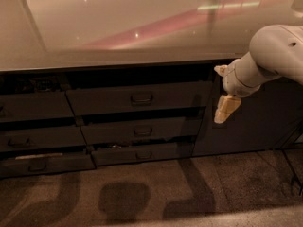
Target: Open top drawer
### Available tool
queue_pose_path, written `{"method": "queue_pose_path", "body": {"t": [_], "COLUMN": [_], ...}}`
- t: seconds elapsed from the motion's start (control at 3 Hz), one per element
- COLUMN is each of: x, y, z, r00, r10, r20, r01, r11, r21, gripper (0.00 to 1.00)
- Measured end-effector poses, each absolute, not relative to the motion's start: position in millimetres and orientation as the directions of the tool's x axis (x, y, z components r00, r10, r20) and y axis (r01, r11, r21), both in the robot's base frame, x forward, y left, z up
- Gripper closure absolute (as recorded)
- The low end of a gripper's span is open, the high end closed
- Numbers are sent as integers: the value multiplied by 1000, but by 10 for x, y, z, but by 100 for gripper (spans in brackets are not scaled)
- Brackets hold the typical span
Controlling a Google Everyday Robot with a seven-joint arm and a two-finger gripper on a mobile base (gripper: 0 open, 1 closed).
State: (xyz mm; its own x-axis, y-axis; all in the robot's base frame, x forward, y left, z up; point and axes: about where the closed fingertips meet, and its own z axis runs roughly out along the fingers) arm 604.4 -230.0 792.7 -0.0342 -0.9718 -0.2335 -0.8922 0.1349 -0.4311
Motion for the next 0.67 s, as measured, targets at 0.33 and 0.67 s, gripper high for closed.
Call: {"method": "queue_pose_path", "body": {"t": [0.33, 0.67], "x": [6104, 6259], "y": [-2302, -1874], "z": [7872, 7712], "r00": [-44, 30], "r10": [-974, -988], "r20": [-221, -149], "r01": [-885, -860], "r11": [140, 50], "r21": [-443, -507], "gripper": [0, 0]}}
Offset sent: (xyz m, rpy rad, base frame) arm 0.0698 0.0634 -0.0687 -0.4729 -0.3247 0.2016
